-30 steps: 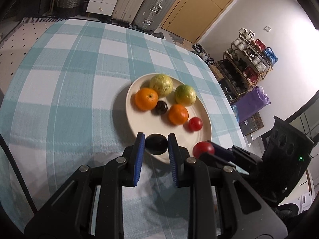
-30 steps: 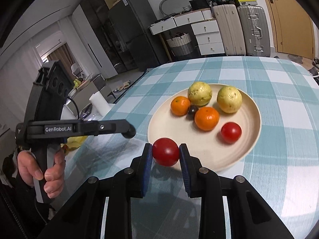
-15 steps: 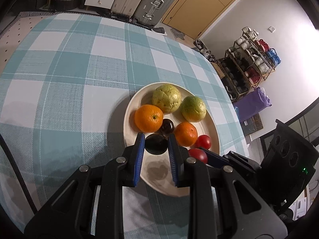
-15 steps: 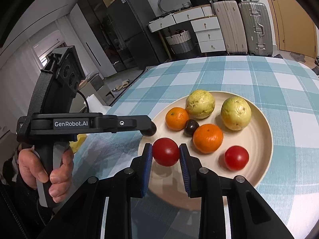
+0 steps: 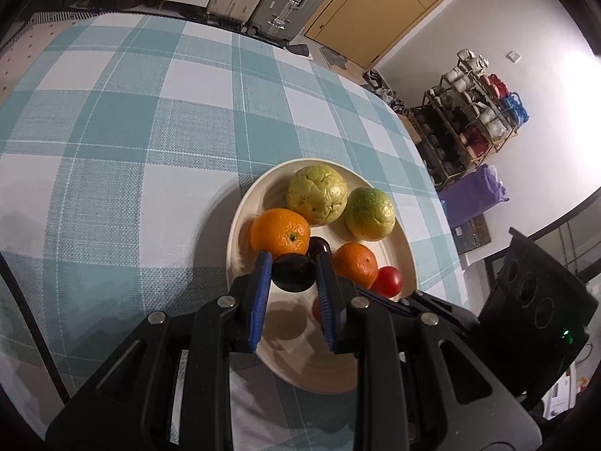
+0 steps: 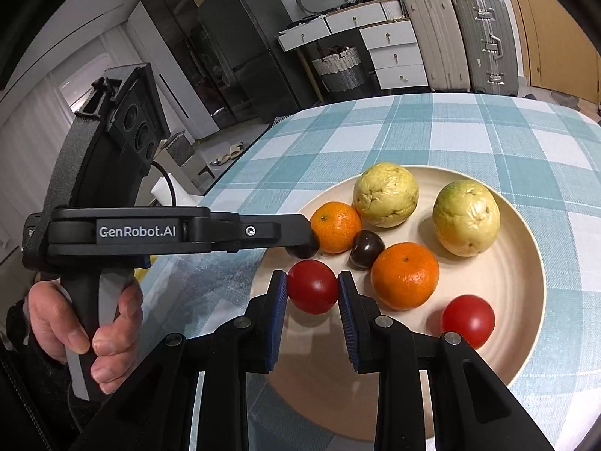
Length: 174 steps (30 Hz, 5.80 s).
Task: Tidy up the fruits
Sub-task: 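Carry the plum and tomato onto the plate and open both tools, then withdraw both tools from the plate toward the two brown kiwis, then grasp a brown kiwi with the left tool, then lift the kiwi with the left tool while the right tool grasps the other kiwi, then carry both kiwis over the cream plate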
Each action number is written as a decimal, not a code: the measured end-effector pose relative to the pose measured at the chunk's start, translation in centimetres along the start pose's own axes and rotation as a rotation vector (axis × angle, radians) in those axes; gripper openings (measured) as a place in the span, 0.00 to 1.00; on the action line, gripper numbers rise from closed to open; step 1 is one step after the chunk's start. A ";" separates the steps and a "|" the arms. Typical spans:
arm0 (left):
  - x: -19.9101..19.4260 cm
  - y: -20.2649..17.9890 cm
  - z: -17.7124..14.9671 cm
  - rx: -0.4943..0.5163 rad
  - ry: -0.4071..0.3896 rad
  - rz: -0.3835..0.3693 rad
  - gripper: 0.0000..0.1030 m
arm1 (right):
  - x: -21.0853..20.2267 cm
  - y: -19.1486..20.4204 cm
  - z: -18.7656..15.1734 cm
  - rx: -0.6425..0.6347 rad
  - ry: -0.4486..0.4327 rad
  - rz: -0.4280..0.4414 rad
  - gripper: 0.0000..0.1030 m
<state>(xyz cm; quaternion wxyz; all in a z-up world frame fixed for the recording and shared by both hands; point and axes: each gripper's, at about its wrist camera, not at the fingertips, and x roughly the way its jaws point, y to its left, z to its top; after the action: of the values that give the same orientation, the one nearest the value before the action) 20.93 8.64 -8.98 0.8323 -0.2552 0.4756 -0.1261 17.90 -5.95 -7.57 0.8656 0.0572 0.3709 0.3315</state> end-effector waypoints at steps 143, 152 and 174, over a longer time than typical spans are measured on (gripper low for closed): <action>-10.7 -5.1 -19.8 0.216 -0.007 0.055 0.23 | -12.0 3.9 -17.4 0.005 0.009 -0.112 0.69; -11.1 -3.9 -18.6 0.167 -0.041 0.060 0.23 | -11.2 3.6 -16.9 0.009 0.025 -0.145 0.30; -6.9 -6.2 -10.5 0.156 -0.073 0.021 0.23 | -12.4 0.1 -11.1 0.060 -0.082 -0.092 0.26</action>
<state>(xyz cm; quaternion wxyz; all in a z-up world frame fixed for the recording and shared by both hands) 8.63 3.38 -5.01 0.8678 -0.1889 0.4363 -0.1446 4.07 -15.11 -8.01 0.8923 0.0795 0.3472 0.2775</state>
